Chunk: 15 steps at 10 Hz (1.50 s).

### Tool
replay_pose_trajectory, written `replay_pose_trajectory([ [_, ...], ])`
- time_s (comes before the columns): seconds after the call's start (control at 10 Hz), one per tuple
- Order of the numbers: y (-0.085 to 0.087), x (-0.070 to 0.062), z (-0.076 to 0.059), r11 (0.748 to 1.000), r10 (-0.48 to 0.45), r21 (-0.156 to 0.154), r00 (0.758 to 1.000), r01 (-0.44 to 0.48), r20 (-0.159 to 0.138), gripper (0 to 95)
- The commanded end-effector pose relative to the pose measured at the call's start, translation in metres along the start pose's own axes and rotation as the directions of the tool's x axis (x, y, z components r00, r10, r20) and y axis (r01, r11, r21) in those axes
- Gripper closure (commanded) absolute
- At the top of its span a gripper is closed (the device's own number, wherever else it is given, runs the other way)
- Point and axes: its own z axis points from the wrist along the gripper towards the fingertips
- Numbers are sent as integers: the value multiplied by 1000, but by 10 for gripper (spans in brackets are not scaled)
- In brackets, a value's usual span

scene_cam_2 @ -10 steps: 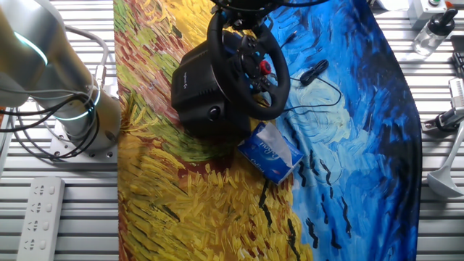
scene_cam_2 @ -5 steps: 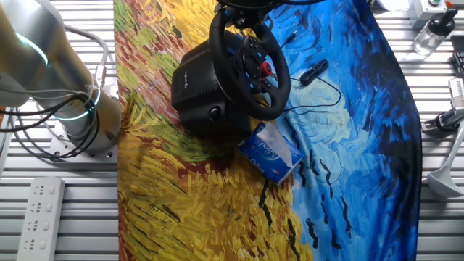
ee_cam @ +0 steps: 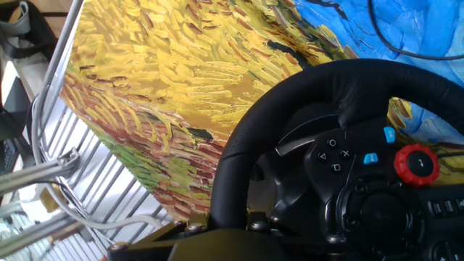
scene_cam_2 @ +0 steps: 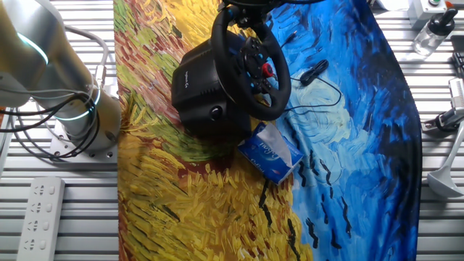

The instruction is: Rotate the steering wheel 90 degrees clockwise

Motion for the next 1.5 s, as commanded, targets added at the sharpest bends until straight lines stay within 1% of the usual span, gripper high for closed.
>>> replay_pose_trajectory([
  [0.1,0,-3,-1,1000,24,-3,1000,-24,8,950],
  [0.4,-2,-5,1,999,36,12,999,-36,24,950],
  [0.5,-2,-7,2,999,47,8,998,-47,28,950],
  [0.7,0,-11,0,998,64,10,998,-64,29,950],
  [1.0,-4,-15,4,997,68,27,997,-69,42,950],
  [1.2,-3,-20,4,995,102,16,994,-103,46,950],
  [1.3,-1,-24,2,994,108,22,993,-109,44,950],
  [1.5,-4,-27,4,994,102,38,994,-104,49,950],
])
